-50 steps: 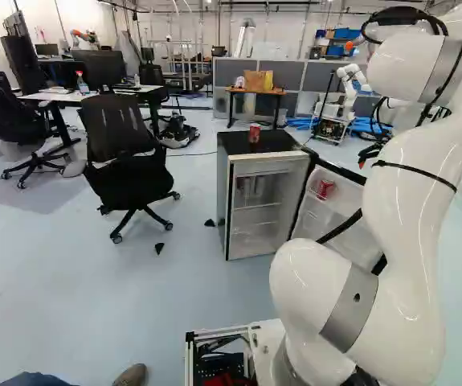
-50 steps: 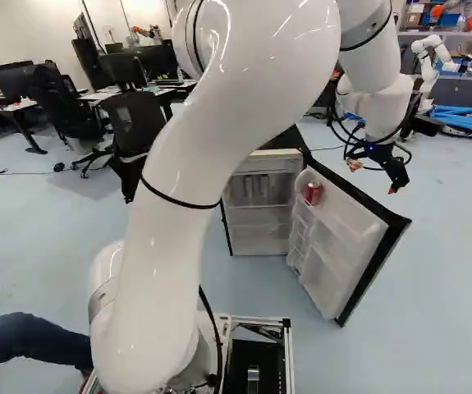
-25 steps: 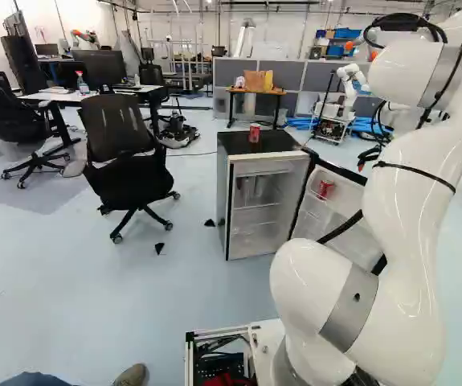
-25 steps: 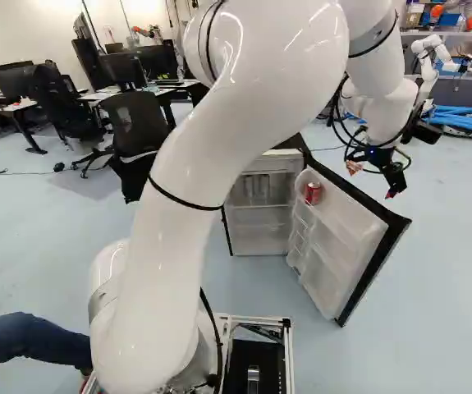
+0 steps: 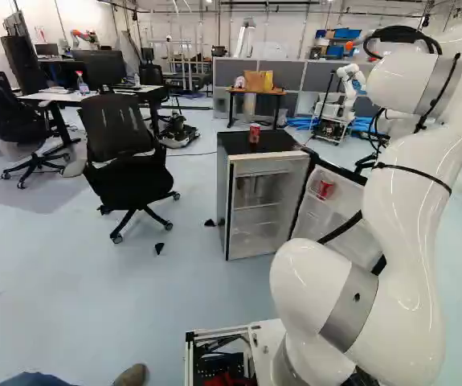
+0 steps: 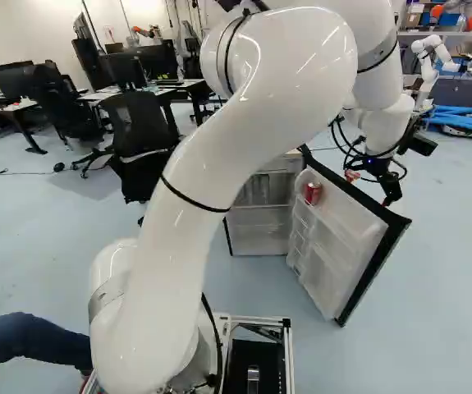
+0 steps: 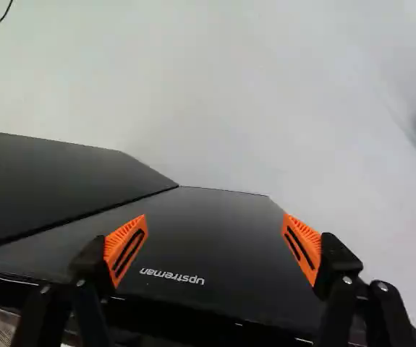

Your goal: Grab a drink from the fridge

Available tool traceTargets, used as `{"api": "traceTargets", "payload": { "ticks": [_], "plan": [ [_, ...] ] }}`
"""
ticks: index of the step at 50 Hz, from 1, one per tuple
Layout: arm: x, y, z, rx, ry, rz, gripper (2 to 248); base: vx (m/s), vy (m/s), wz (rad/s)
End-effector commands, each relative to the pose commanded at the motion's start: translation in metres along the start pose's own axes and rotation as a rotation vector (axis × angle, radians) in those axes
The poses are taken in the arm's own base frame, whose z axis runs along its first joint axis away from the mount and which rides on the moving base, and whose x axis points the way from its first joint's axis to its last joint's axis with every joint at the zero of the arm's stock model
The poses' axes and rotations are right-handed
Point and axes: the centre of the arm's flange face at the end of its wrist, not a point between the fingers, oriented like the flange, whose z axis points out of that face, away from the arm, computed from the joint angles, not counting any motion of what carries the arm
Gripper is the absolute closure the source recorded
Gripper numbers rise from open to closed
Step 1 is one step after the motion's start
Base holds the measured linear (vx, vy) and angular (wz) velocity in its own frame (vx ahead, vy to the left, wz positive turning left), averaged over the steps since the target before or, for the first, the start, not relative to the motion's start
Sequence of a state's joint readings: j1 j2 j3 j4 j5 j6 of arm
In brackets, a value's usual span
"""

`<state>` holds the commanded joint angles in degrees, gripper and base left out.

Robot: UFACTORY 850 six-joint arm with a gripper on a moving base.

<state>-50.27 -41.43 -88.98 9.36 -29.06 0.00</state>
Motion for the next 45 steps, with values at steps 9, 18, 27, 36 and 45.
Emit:
{"api": "traceTargets", "payload": {
  "ticks": [9,18,27,36,45],
  "plan": [
    [0.0,0.0,0.0,0.0,0.0,0.0,3,0.0,0.0,0.0],
    [-0.001,0.0,0.0,0.0,-0.001,0.0,3,0.0,0.0,0.0],
    [-0.003,-0.001,-0.001,0.0,-0.007,-0.002,3,0.0,0.0,0.0],
    [-0.008,-0.002,-0.002,0.0,-0.021,-0.003,3,0.0,0.0,0.0],
    [-0.012,-0.002,-0.004,0.0,-0.038,-0.004,3,0.0,0.0,0.0]
  ]
}}
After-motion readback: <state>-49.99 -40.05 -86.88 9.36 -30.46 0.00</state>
